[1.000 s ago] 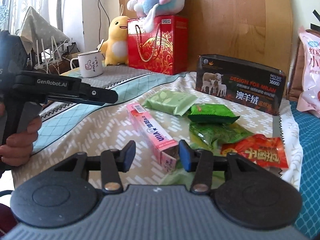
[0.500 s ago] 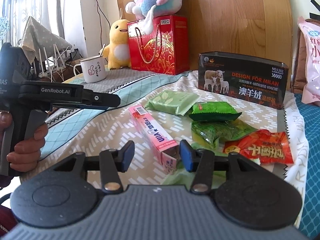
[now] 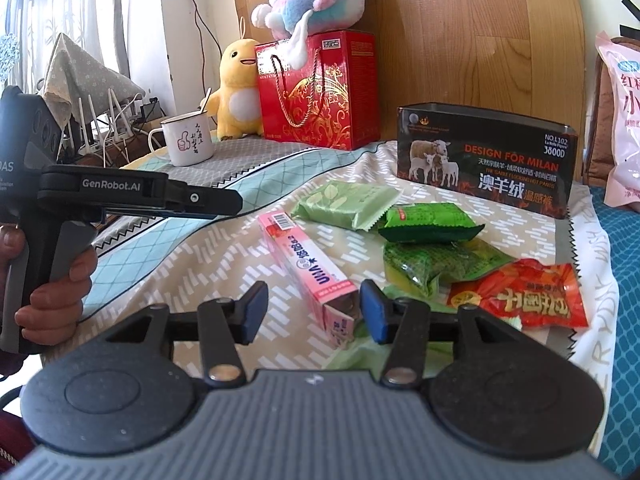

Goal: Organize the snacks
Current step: 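Position the right tool fingers around the pink VITA stick box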

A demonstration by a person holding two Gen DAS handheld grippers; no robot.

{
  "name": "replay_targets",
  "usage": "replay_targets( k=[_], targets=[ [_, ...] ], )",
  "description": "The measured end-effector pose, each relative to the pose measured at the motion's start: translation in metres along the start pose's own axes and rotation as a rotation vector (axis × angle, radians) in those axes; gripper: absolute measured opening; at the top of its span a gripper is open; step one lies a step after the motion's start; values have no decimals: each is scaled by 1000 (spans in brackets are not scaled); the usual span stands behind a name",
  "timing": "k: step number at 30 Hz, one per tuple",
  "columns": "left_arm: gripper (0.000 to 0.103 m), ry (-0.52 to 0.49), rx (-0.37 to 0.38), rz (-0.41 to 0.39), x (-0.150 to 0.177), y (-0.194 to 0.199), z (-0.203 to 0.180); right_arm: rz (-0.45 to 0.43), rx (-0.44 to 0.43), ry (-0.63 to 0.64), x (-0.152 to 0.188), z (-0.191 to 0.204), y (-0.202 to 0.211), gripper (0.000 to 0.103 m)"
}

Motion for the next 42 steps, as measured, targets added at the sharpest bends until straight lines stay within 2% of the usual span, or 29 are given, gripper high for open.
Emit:
replay_targets(
  k=[42],
  targets=[
    [55,-4,8,3,1,0,-1,-1,-3,-10,-1,-1,0,52]
  ],
)
Point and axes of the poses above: each gripper's, at about its wrist camera, not at the fingertips, and y roughly against the way its jaws point, z to its left, x to its underside, the point moved 4 cm from there along -y, roughly the way its jaws point, and after that the axes turned 10 degrees about z, right-handed, at the moved point
